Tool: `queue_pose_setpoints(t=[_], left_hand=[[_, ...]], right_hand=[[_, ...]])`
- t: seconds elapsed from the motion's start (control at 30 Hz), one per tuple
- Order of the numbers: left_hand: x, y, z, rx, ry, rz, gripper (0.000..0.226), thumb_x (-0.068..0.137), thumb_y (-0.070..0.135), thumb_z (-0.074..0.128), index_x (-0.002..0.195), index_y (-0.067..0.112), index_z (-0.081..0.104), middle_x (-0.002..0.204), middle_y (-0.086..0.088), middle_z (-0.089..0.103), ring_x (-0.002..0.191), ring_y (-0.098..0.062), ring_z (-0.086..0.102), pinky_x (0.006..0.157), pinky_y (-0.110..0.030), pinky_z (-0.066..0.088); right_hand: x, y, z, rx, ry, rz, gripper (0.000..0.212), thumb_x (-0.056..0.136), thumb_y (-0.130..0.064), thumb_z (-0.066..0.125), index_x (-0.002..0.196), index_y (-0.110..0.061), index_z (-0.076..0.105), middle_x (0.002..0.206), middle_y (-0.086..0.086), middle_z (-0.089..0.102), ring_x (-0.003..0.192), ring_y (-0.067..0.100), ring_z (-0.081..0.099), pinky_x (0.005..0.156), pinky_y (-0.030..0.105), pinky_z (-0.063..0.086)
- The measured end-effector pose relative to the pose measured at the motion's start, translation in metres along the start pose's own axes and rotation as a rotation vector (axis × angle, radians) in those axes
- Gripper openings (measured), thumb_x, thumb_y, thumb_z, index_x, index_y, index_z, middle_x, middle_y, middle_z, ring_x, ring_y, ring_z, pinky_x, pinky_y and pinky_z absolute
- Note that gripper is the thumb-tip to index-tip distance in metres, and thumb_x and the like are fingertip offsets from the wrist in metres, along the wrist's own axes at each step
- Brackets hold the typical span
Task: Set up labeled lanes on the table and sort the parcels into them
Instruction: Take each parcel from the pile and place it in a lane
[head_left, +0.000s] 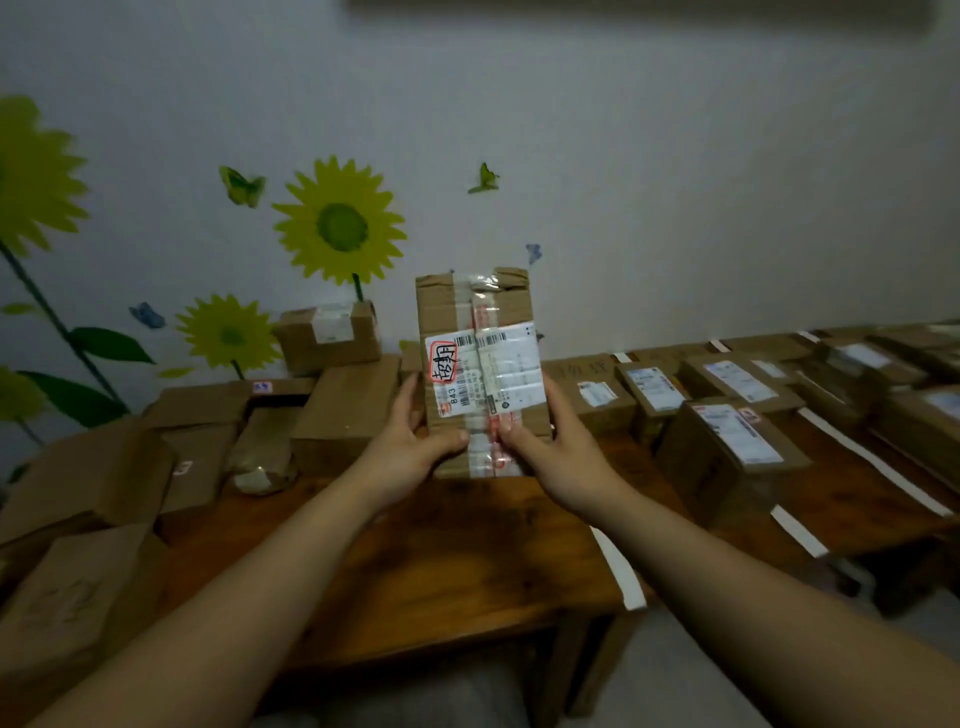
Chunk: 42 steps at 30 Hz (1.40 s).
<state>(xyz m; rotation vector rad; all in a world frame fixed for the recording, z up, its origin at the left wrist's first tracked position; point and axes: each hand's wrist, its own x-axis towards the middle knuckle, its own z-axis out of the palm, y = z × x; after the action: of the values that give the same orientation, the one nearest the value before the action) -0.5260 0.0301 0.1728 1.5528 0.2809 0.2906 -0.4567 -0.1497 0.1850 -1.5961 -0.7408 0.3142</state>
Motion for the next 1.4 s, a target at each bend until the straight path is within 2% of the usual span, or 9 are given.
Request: queue_pose_setpoints(t=[0.13,0.3,0.5,0.63,0.83,1.0,1.1,1.2,1.4], left_hand=[[-0.011,-0.025,0.031,0.116,-0.017,-0.118,0.082,0.082,0.020,0.070,0.144,0.033,0.018,0.120,0.000,0.057,0.096,-0.012,0.061,0.077,-0.028,0.050],[-0.014,-0.034,0.088,0.098,-0.164,-0.168,0.079,0.084,0.017,0.068,0.143,0.035,0.019,0.118,0.002,0.060,0.100,-0.017,0.063,0.089,-0.040,0.052],[-0.004,-0.019,0.193,0.130,-0.234,-0.130,0.077,0.085,0.022,0.066,0.141,0.039,0.018,0.110,0.009,0.059,0.094,-0.009,0.062,0.079,-0.031,0.054],[0.000,-0.017,0.293,0.103,-0.271,-0.165,0.072,0.087,0.024,0.063,0.141,0.043,0.018,0.113,0.004,0.061,0.095,-0.015,0.061,0.081,-0.040,0.054],[0.001,-0.019,0.444,0.147,-0.364,-0.219,0.063,0.090,0.026,0.058,0.140,0.041,0.022,0.100,0.014,0.055,0.087,-0.014,0.061,0.050,-0.026,0.051],[0.003,-0.025,0.516,0.247,-0.453,-0.278,0.070,0.088,0.030,0.060,0.142,0.040,0.017,0.111,0.005,0.058,0.084,-0.013,0.065,0.054,-0.023,0.052],[0.017,-0.028,0.544,0.257,-0.468,-0.283,0.076,0.087,0.030,0.062,0.142,0.042,0.011,0.118,-0.001,0.057,0.086,-0.019,0.067,0.055,-0.027,0.055],[0.039,-0.031,0.563,0.260,-0.479,-0.278,0.078,0.086,0.029,0.063,0.141,0.048,0.010,0.116,0.002,0.057,0.088,-0.023,0.067,0.057,-0.032,0.057],[0.112,-0.046,0.582,0.221,-0.474,-0.317,0.069,0.088,0.030,0.060,0.142,0.043,0.018,0.105,0.009,0.058,0.087,-0.020,0.065,0.054,-0.029,0.056]], right_hand=[[-0.039,0.025,-0.020,-0.041,-0.023,0.227,0.069,0.087,-0.029,0.067,0.142,-0.039,0.027,0.114,-0.023,0.056,0.102,0.002,0.060,0.086,0.027,0.054],[-0.072,0.035,-0.068,-0.027,0.048,0.310,0.062,0.087,-0.017,0.066,0.131,-0.043,0.031,0.108,-0.022,0.055,0.085,-0.006,0.064,0.061,0.012,0.051],[-0.105,0.027,-0.154,-0.075,0.166,0.241,0.058,0.084,-0.023,0.069,0.118,-0.057,0.038,0.117,-0.021,0.057,0.106,0.002,0.059,0.082,0.022,0.053],[-0.141,0.036,-0.243,-0.251,0.395,0.264,0.061,0.080,-0.035,0.069,0.136,-0.039,0.044,0.134,0.005,0.049,0.120,0.024,0.052,0.100,0.049,0.045],[-0.207,0.054,-0.368,-0.312,0.459,0.223,0.066,0.083,-0.040,0.067,0.141,-0.040,0.034,0.137,-0.007,0.049,0.127,0.013,0.046,0.104,0.045,0.043],[-0.239,0.067,-0.433,-0.253,0.475,0.233,0.057,0.083,-0.038,0.069,0.122,-0.063,0.035,0.125,-0.027,0.051,0.123,0.006,0.050,0.097,0.030,0.047],[-0.239,0.082,-0.462,-0.371,0.506,0.289,0.076,0.085,-0.048,0.063,0.145,-0.050,0.018,0.147,-0.011,0.034,0.131,0.013,0.040,0.104,0.037,0.042],[-0.228,0.096,-0.480,-0.643,0.432,0.274,0.086,0.084,-0.050,0.064,0.149,-0.042,0.008,0.149,-0.017,0.010,0.133,0.013,0.031,0.099,0.023,0.037],[-0.162,0.127,-0.530,-0.874,0.242,0.308,0.077,0.088,-0.044,0.063,0.150,-0.038,0.017,0.158,-0.008,-0.008,0.145,0.020,0.011,0.117,0.041,0.024]])
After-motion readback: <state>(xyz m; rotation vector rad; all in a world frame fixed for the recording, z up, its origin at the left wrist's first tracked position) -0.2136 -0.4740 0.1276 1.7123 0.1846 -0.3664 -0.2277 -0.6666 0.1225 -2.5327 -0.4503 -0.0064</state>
